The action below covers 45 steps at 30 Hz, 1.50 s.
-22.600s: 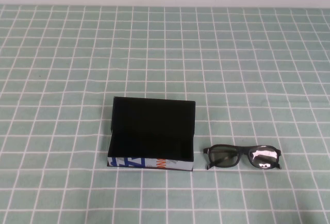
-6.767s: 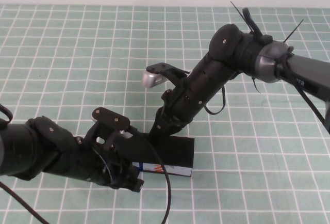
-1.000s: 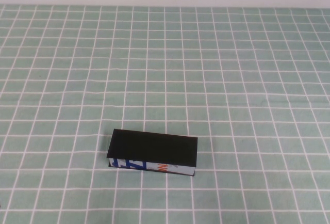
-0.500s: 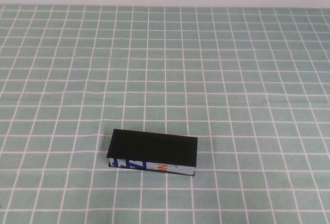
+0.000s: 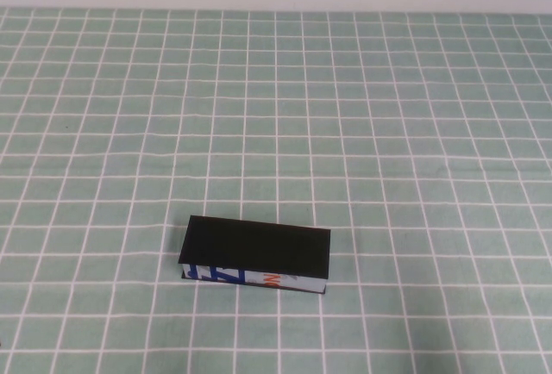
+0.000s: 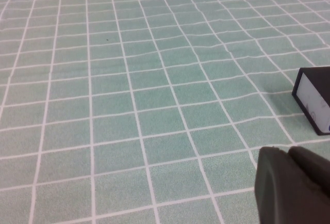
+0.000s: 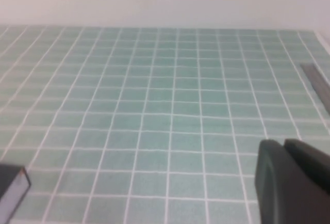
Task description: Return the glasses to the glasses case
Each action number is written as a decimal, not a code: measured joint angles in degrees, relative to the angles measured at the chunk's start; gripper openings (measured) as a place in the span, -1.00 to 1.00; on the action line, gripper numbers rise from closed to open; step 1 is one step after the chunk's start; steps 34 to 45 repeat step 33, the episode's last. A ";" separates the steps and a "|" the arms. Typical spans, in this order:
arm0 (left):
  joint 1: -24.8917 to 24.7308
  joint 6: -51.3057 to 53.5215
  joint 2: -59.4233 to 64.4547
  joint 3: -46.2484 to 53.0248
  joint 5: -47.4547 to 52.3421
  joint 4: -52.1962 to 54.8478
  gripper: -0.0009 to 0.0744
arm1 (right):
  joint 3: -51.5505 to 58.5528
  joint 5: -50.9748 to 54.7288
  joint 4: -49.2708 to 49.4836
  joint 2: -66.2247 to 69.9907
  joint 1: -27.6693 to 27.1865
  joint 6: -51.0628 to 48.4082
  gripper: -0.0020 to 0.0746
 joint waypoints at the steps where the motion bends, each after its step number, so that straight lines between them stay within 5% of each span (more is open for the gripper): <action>1: 0.00 0.00 0.00 0.00 0.00 0.00 -0.98 | 0.00 0.53 1.74 -0.43 -1.76 0.00 -0.98; 6: 0.00 0.00 0.00 0.00 0.00 0.00 -0.98 | 3.78 -0.42 5.90 -1.07 -6.37 0.00 -0.98; 16: 0.00 0.00 0.00 0.00 0.00 0.00 -0.98 | 19.93 -7.26 4.31 -7.33 -6.68 0.00 -0.98; 45: 0.00 0.00 0.00 0.00 0.00 0.00 -0.98 | 20.24 -7.04 -0.34 -7.35 -6.01 5.81 -0.98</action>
